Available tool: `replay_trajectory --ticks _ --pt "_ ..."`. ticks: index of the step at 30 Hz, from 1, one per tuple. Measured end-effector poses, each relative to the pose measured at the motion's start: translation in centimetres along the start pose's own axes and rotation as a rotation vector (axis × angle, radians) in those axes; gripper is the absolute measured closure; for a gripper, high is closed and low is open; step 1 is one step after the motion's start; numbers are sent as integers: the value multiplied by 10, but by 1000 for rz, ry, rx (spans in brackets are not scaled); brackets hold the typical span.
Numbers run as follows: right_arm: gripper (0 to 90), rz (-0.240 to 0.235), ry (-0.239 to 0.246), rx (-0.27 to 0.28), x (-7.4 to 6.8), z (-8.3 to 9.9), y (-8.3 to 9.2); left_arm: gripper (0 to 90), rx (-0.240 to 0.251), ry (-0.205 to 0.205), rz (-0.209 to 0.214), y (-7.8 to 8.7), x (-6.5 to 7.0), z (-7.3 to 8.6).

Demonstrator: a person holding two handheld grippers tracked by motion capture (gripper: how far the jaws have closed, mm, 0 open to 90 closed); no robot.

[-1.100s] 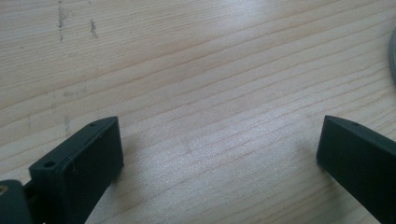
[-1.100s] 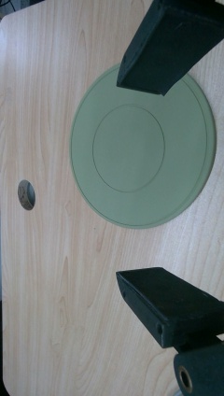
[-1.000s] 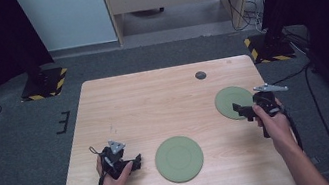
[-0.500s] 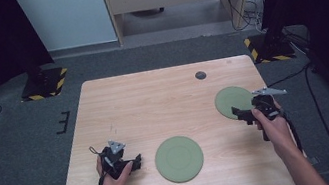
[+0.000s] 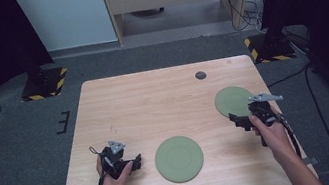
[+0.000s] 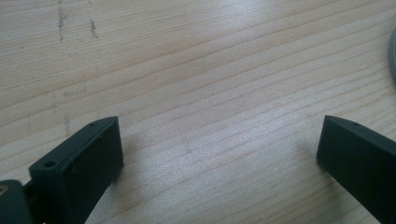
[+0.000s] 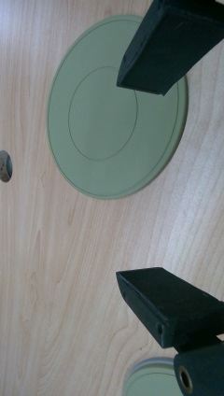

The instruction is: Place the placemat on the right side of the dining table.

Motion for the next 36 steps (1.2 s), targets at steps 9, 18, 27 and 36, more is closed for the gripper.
replay_trajectory --ticks 9,18,27,36 --pt "73 -13 22 -19 -8 11 -3 0 0 0 0 0 0 0" --pt "74 -23 38 -39 -16 21 -5 0 0 0 0 0 0 0" --pt "73 -41 66 -62 -28 34 -6 0 0 0 0 0 0 0" --pt "71 -50 105 -97 -41 44 -12 0 0 0 0 0 0 0"
Point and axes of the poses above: each handheld gripper's, and its own axes: y roughly backward along the jaws, z roughly out of its underside, x roughly to its right, the point moved 8 cm from there along -y, roughly forward along the jaws, and after that the axes turned 15 degrees about -z, right-handed, at the moved point
